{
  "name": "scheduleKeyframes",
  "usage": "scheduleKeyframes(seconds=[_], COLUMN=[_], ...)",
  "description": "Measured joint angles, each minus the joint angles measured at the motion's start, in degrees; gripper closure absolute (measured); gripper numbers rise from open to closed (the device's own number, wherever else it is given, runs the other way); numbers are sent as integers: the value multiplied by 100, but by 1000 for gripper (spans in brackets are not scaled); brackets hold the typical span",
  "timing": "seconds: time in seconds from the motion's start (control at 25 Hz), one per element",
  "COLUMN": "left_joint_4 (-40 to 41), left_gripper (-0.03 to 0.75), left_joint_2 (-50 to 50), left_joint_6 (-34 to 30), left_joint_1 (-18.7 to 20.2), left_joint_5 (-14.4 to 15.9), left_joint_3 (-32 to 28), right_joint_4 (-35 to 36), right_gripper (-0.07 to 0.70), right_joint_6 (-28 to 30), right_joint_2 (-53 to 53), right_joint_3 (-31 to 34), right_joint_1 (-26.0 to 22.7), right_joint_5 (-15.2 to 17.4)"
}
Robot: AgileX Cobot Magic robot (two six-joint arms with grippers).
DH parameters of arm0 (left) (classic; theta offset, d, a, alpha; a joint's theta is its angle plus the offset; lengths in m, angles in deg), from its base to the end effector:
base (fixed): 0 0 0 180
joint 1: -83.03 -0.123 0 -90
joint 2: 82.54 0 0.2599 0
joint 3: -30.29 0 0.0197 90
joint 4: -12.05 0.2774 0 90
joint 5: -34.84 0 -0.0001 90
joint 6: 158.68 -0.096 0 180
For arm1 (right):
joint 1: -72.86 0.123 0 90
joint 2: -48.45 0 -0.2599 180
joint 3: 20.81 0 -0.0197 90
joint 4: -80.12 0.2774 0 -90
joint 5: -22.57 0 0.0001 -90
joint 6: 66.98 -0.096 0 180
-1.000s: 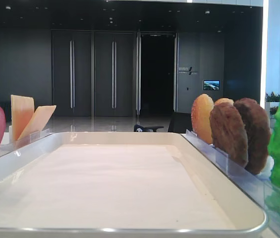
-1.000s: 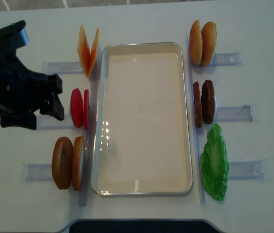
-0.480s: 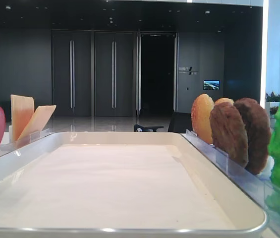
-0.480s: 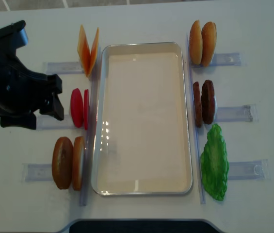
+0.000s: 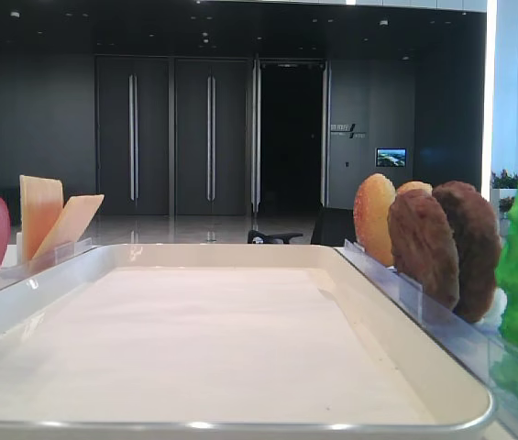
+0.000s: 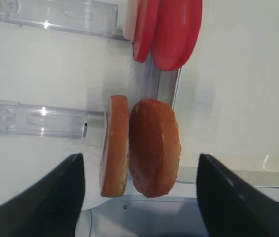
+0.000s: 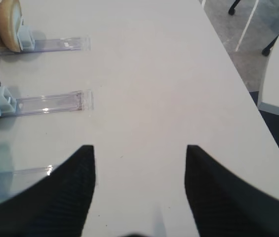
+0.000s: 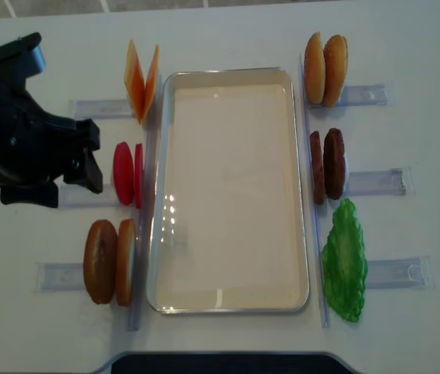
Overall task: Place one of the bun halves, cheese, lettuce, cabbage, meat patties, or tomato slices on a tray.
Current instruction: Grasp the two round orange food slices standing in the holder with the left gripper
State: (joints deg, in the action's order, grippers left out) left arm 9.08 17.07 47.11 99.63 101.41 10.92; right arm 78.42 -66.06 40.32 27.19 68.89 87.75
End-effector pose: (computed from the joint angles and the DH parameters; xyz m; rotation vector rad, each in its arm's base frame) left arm 0.2440 -0.0775 0.2585 -0.2566 2.9196 -0.1954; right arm 0.0437 -0.0056 0.2808 0.0592 2.1173 -0.0867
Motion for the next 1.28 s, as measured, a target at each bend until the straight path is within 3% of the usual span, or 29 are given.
scheduleKeyframes(seconds=[0.36, 0.92, 1.28], left_joint_4=[-190, -24, 456], left_gripper=[181, 181, 181], left_joint_2=[0, -213, -798], left_joint_6=[7, 660, 781], left_joint_1=[103, 1503, 1638], left_joint_5=[0, -120, 271], left_joint_3=[0, 0, 0], right_joint_4=[0, 0, 0], right_gripper=[216, 216, 216], right_joint_6=[0, 0, 0], right_joint_2=[0, 0, 0], right_joint_3=[0, 0, 0], right_joint_1=[0, 0, 0], right_joint_5=[0, 0, 0])
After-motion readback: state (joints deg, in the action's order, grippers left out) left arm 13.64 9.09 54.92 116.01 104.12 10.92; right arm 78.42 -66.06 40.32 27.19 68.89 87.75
